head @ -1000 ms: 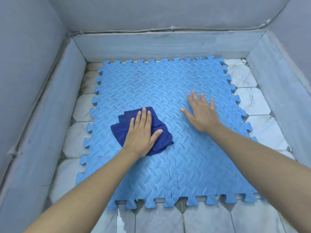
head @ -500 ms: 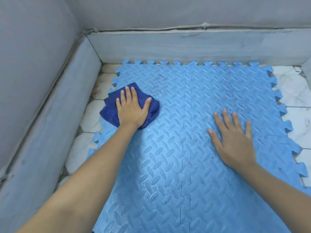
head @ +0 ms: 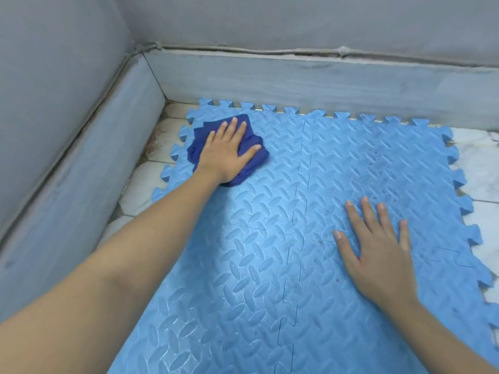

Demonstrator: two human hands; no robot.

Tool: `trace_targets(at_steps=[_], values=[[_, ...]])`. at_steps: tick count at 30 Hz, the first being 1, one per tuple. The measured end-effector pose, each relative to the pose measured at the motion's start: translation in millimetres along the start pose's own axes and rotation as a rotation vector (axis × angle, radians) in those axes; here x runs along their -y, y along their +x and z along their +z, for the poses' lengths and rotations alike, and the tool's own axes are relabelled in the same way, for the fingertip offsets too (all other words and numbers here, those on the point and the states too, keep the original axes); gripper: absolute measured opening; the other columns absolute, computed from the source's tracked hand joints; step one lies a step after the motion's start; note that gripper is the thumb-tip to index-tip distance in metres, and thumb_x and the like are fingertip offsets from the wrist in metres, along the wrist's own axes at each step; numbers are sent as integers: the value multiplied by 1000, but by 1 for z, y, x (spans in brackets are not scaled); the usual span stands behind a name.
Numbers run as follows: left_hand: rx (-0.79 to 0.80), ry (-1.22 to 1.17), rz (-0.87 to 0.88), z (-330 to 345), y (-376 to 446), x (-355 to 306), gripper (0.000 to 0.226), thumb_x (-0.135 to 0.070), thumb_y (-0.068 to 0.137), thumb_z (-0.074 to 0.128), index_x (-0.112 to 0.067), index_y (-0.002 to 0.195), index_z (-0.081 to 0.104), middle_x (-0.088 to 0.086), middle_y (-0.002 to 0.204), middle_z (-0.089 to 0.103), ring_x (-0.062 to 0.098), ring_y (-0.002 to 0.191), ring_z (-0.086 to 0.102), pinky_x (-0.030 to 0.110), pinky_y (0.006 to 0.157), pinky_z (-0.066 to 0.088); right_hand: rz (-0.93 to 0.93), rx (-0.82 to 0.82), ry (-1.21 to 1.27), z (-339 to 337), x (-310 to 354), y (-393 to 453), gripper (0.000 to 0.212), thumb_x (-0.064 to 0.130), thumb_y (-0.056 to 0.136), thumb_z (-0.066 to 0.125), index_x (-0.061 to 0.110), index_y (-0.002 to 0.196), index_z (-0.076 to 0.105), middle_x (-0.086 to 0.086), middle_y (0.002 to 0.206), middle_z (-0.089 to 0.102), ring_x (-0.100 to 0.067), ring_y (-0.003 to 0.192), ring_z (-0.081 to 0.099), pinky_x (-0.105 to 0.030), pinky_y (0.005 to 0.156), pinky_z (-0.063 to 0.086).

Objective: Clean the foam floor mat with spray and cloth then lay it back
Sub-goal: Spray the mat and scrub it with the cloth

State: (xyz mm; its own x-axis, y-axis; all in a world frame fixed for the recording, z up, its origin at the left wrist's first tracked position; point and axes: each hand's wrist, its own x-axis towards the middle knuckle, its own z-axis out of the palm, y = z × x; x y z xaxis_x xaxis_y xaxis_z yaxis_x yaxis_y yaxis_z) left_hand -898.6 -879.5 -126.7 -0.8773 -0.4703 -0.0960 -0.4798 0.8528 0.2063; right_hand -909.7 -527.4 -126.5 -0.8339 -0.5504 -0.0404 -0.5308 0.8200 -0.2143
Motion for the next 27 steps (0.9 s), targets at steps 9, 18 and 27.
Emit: trace_targets(at_steps=[9, 18, 27], values=[[109, -17, 149, 16, -25, -79, 67, -58, 97, 19, -28, 154, 1, -4, 162, -9, 23, 148, -12, 43, 119, -6, 23, -4, -33, 0, -2, 1, 66, 57, 94, 26, 29, 153, 31, 1, 162, 26, -22, 151, 16, -50, 121, 3], [3, 0, -54, -4, 37, -10, 55, -42, 103, 19, -25, 154, 9, -1, 163, 3, 21, 149, 3, 43, 119, 4, 0, -34, 13, -4, 0, 1, 65, 57, 94, 29, 29, 152, 35, 2, 161, 27, -20, 151, 18, -49, 122, 4], [130, 80, 235, -4, -141, 32, 57, -49, 99, 12, -33, 153, 8, -6, 161, 3, 22, 149, 2, 40, 118, -1, 5, -7, 3, -1, -5, 1, 65, 58, 94, 26, 31, 154, 29, 3, 163, 23, -21, 152, 14, -49, 123, 1]])
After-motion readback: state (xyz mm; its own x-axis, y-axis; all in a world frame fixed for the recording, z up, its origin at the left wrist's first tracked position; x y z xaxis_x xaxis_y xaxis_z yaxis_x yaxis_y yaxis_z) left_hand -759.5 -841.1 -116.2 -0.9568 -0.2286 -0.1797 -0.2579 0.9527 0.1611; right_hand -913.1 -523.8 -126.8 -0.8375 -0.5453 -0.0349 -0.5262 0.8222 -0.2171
